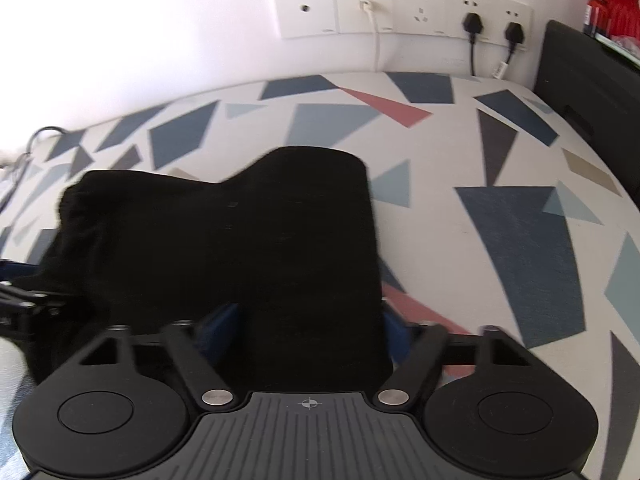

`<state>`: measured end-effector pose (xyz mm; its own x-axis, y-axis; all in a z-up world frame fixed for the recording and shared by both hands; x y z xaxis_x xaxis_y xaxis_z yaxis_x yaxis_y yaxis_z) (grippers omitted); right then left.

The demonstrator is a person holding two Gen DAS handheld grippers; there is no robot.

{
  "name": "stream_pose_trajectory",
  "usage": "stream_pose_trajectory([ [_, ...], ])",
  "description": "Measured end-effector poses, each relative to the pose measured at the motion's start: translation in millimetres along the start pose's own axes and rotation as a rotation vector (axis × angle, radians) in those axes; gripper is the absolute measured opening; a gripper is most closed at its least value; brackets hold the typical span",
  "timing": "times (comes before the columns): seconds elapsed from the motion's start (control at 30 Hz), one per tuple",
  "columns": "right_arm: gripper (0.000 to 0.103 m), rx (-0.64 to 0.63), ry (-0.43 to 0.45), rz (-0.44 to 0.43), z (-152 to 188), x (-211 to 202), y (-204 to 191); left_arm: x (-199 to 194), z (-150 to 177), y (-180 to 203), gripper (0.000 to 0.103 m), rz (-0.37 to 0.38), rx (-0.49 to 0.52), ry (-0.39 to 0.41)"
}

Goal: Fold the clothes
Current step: 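Grasp the waistband edge with the left gripper while the right gripper grasps the cuff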

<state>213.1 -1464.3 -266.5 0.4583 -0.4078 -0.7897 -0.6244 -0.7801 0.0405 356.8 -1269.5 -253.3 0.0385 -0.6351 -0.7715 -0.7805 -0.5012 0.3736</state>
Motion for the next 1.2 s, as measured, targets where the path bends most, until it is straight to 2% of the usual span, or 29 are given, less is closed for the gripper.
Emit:
stream_pose_trajectory([
  [0.03, 0.050, 0.009, 0.000, -0.008, 0, -1, -1, -1, 0, 2, 0.056, 0.008, -0.007, 0.003],
  [0.13, 0.029, 0.045, -0.011, -0.047, 1, -5, -3, -4, 0, 6, 0.042, 0.015, -0.027, 0.017],
  [0.23, 0.023, 0.063, -0.014, -0.064, 3, -10, -3, -10, 1, 11, 0.032, 0.000, -0.020, 0.040],
  [0.5, 0.018, 0.121, 0.000, -0.108, 13, -30, 10, -27, 12, 25, 0.029, -0.002, -0.041, 0.076],
  [0.77, 0.018, 0.111, 0.076, -0.157, 7, -54, 21, -48, 9, 47, 0.029, -0.045, -0.060, 0.152],
  [1.0, 0.018, 0.081, 0.124, -0.263, -9, -66, 19, -91, 21, 64, 0.029, -0.161, -0.098, 0.255],
  [1.1, 0.018, -0.031, 0.182, -0.290, -13, -77, 1, -112, 37, 65, 0.029, -0.218, -0.136, 0.292],
  [1.2, 0.018, -0.114, 0.203, -0.352, -16, -92, -23, -138, 58, 57, 0.029, -0.265, -0.193, 0.332],
])
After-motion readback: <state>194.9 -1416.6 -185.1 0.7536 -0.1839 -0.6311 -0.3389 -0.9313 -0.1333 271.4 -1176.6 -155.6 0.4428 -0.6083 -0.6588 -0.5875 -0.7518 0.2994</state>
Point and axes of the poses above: each gripper's, at about its wrist camera, not at the fingertips, and x roughly the way its jaws point, y to its right, z to its underside, the point moved 6 cm from there along x, roughly the way its jaws point, and after that the axes turned 15 degrees about z, right-handed, at the moved point
